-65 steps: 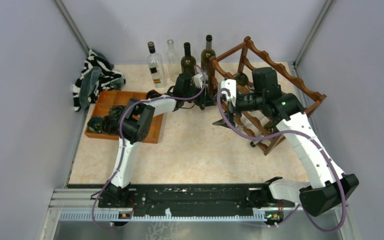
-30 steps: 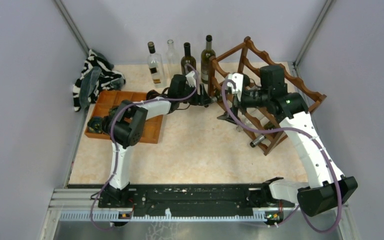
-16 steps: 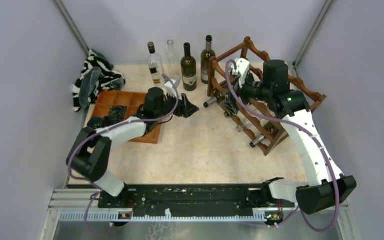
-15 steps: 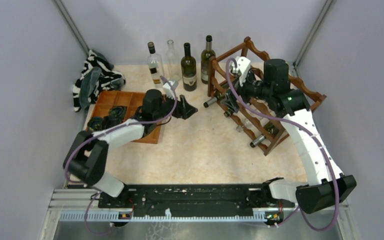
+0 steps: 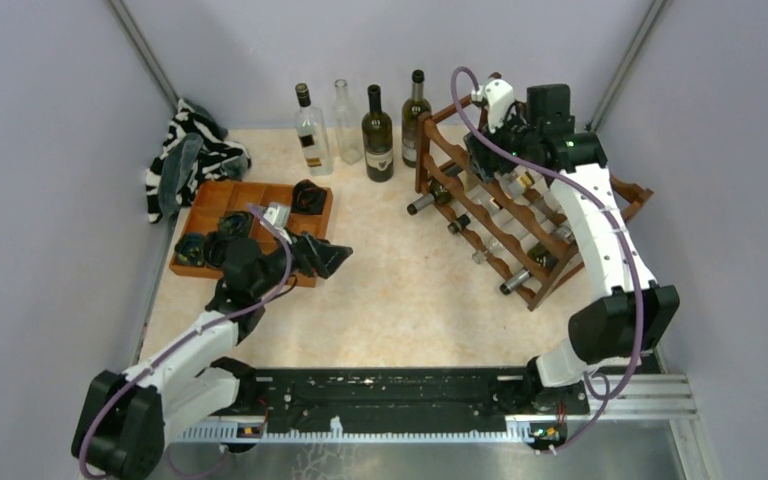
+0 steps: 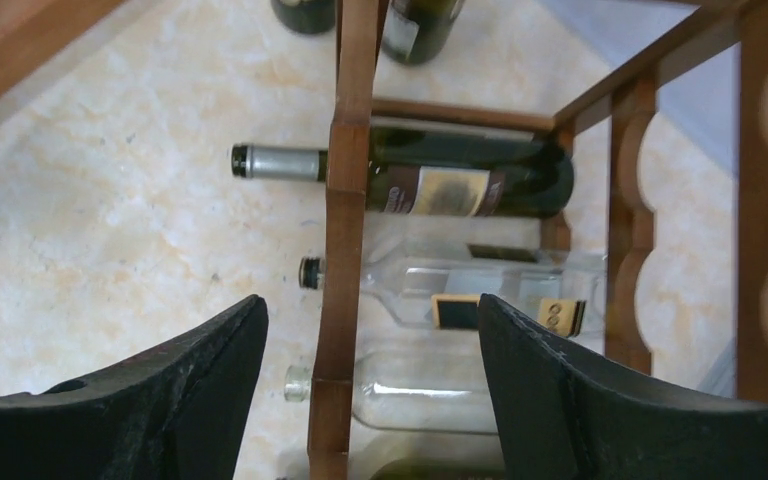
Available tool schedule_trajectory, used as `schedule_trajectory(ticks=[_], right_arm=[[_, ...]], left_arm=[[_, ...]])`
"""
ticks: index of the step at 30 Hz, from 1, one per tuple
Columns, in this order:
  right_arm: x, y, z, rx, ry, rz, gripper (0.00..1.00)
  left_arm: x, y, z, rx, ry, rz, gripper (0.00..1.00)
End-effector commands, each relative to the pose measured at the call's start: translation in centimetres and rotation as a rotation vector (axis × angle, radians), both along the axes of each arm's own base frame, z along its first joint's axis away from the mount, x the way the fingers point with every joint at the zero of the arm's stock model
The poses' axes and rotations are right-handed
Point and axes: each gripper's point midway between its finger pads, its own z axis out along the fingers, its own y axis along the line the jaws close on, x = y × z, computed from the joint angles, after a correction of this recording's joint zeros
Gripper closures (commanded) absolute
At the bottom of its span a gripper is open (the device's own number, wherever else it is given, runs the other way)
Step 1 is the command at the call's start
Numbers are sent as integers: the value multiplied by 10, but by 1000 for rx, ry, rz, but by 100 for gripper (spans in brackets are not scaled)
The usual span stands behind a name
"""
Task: Put the wine bottle on the wine rack
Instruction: Adjust the wine rack at the center of the board.
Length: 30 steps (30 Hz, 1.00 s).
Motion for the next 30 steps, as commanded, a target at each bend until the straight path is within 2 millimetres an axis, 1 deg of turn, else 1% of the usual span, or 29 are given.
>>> schedule_trajectory(ticks=[1,4,8,11,12,14,15,17,21,22,23,24,27,30], right_arm=[[2,-5,-13,-42,76,-7,27],[7,-5,-27,-60,127,2,31],[8,-3,-38,-66,176,12,38],[8,-2,-41,-65,189,19,40],[8,-1,-42,-66,190,23,43],[7,-2,-42,-69,188,25,46],[6,-2,-42,-71,186,27,49],[3,-3,-39,-74,176,27,52],[-4,-5,-38,-83,176,30,65],[-6,-6,-38,-85,177,32,70],[-8,-6,-39,-86,179,33,77],[-10,-7,-38,-85,178,33,82],[-17,-9,-33,-85,159,28,89],[-23,-13,-29,-93,143,13,91]], left_arm=[[-20,-6,17,-78,-31,-73,2],[-30,-6,8,-82,1,-92,2],[-38,-4,0,-88,24,-94,2],[-45,-2,2,-102,3,-99,2],[-47,-1,4,-108,-9,-103,2],[-51,0,8,-115,-32,-107,5],[-53,0,9,-117,-41,-109,6],[-55,1,11,-117,-57,-112,8],[-56,0,11,-118,-60,-120,11],[-57,-1,10,-119,-56,-125,11],[-57,-2,10,-122,-52,-130,12],[-57,-2,10,-125,-49,-134,12],[-59,-5,12,-138,-44,-153,12],[-59,-7,13,-147,-42,-167,12]])
